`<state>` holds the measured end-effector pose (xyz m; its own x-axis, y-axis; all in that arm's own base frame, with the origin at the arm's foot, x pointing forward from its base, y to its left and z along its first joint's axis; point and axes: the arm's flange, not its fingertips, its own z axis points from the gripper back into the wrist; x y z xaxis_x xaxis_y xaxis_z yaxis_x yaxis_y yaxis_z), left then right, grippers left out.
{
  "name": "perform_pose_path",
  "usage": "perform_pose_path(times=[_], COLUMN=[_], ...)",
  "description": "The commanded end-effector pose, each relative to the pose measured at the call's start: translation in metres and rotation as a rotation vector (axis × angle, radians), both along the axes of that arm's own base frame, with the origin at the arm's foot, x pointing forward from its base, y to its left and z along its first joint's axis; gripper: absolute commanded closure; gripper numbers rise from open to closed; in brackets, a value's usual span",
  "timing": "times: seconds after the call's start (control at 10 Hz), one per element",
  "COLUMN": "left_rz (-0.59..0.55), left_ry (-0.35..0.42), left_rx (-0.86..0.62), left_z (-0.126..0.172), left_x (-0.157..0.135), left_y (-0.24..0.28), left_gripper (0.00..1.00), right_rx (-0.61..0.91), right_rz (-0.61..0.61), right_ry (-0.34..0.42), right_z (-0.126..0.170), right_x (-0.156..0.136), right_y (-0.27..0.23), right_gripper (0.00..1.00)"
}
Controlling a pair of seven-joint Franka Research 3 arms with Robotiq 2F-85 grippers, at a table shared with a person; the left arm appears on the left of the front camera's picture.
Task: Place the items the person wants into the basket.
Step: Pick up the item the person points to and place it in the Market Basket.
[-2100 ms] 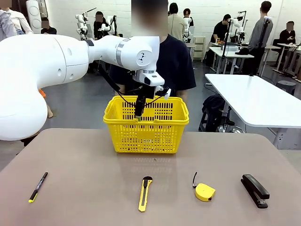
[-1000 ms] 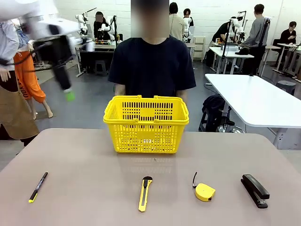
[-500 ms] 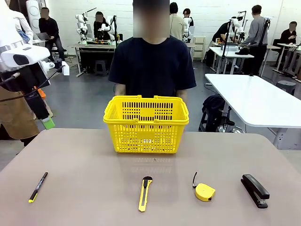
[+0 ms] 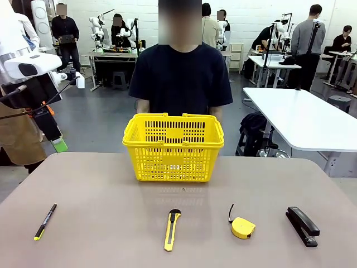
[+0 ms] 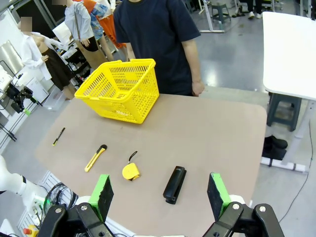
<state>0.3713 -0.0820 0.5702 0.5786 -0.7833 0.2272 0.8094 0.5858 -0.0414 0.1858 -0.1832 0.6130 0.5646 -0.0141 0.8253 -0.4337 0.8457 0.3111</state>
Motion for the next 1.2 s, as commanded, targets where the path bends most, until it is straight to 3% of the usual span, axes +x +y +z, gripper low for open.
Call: perform_pose_path(times=[0.0, 0.4, 0.7, 0.9, 1.1], left_rz=[-0.005, -0.003, -0.205, -0.266, -0.193], left_ry=[-0.006, 0.001, -0.146, -0.214, -0.238], left_rx=[0.013, -0.003, -0.457, -0.563, -0.681], left_z=[-0.001, 0.0, 0.039, 0.036, 0.038], left_x=[-0.001, 0.0, -0.057, -0.08, -0.078], left_y=[0.002, 0.0, 0.073, 0.112, 0.174], left_gripper=[0.0, 0.0, 0.0, 0.0, 0.0], right_rx=[-0.001, -0.001, -0.001, -0.001, -0.001], right_rz=[0.003, 0.003, 0.003, 0.003, 0.003], right_ry=[0.004, 0.004, 0.004, 0.004, 0.004], right_z=[-0.001, -0.001, -0.001, -0.001, -0.001], right_x=[0.002, 0.002, 0.002, 0.002, 0.002], right_y=[0.001, 0.001, 0.001, 0.001, 0.001], right_gripper=[0.0, 0.0, 0.0, 0.0, 0.0])
